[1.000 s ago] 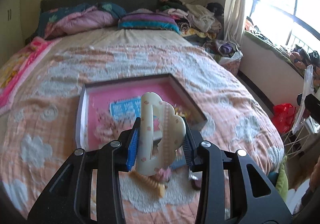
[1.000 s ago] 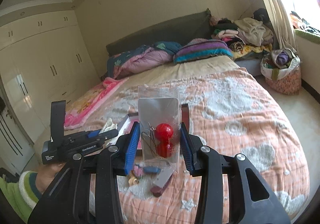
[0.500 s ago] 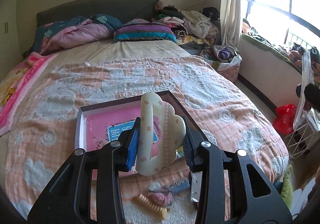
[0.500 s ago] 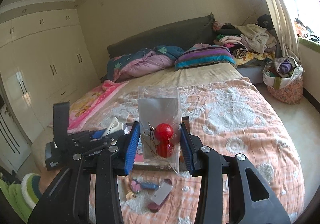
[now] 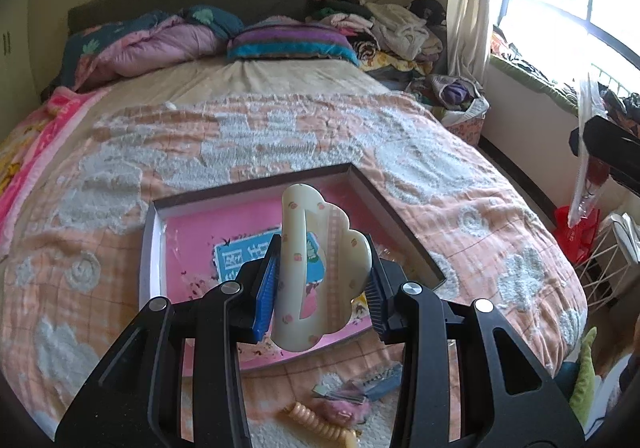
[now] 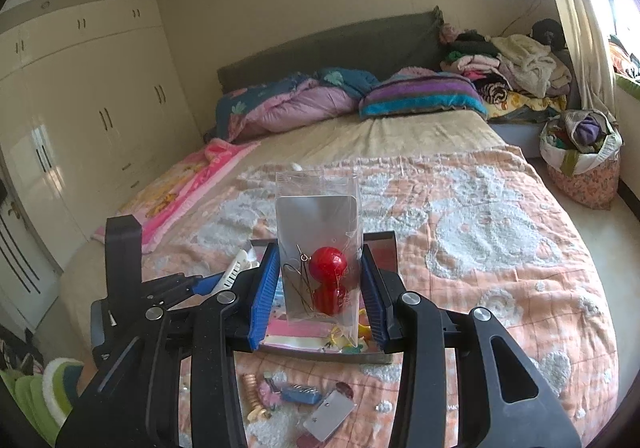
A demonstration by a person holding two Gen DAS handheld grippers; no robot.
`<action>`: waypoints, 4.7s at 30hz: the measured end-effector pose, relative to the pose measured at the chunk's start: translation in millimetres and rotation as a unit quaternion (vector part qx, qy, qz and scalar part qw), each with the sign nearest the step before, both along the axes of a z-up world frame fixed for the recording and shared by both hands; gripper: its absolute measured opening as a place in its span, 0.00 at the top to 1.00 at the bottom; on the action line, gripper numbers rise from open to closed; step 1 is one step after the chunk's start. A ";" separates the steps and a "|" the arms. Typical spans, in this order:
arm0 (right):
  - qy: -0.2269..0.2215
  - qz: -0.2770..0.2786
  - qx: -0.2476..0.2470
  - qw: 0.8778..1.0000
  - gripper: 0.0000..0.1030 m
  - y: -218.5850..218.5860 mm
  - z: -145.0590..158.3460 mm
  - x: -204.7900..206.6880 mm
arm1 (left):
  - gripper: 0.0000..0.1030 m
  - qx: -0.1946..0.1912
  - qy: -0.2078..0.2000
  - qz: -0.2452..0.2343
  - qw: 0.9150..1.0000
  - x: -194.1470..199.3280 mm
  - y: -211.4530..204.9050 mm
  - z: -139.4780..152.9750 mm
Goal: Organize jewelry
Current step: 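Lift and carry the claw clip and red-bead bag over the tray with both tools, then open the left tool to drop the claw clip while the right tool releases the bead bag in the tray, then withdraw both tools from the tray toward the remaining items, then grasp the clear card with the right tool while the left tool grasps the orange spiral hair tie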
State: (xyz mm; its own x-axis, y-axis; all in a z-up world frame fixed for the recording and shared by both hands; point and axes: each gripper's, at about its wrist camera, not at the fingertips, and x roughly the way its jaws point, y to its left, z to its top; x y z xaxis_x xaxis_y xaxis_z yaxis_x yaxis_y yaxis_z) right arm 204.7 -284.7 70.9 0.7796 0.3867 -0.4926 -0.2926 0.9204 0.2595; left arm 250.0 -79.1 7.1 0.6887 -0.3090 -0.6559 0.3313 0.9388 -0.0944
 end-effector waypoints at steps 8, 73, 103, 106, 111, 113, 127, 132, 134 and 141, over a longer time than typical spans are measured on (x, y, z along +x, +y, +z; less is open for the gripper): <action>0.037 -0.002 -0.020 0.999 0.63 13.7 -38.9 30.5 | 0.71 0.013 0.027 -0.010 1.000 11.8 1.9 -30.0; -0.002 -0.057 0.030 0.998 0.16 -13.0 -31.6 -46.0 | 0.09 0.009 -0.008 0.060 0.998 -46.2 33.6 15.9; 0.004 -0.029 0.009 1.000 0.13 0.4 -30.7 -101.7 | 0.09 0.037 -0.016 0.072 0.997 -118.4 54.3 7.2; 0.010 -0.024 0.008 1.000 0.13 2.4 -37.1 -103.9 | 0.09 0.039 -0.011 0.070 0.997 -121.4 52.6 2.9; 0.017 -0.017 0.001 1.000 0.13 6.1 -44.8 -106.6 | 0.09 0.049 -0.008 0.061 0.997 -128.0 47.7 -3.2; 0.020 -0.014 0.001 1.000 0.13 7.1 -46.7 -106.9 | 0.09 0.050 -0.006 0.059 0.997 -130.3 46.4 -5.9; 0.068 0.001 -0.018 0.998 0.13 10.3 -83.9 -107.2 | 0.09 0.063 0.028 0.032 0.997 -133.9 32.9 -40.8; 0.102 0.006 -0.016 0.995 0.14 10.2 -108.5 -96.8 | 0.09 0.062 0.051 0.021 0.997 -130.3 29.2 -58.5; 0.123 0.005 -0.009 0.992 0.19 9.1 -120.5 -90.1 | 0.09 0.061 0.060 0.019 0.996 -128.2 27.5 -66.0; 0.181 0.007 0.003 0.984 0.36 11.8 -159.7 -65.6 | 0.09 0.065 0.080 0.003 0.995 -122.1 15.5 -87.5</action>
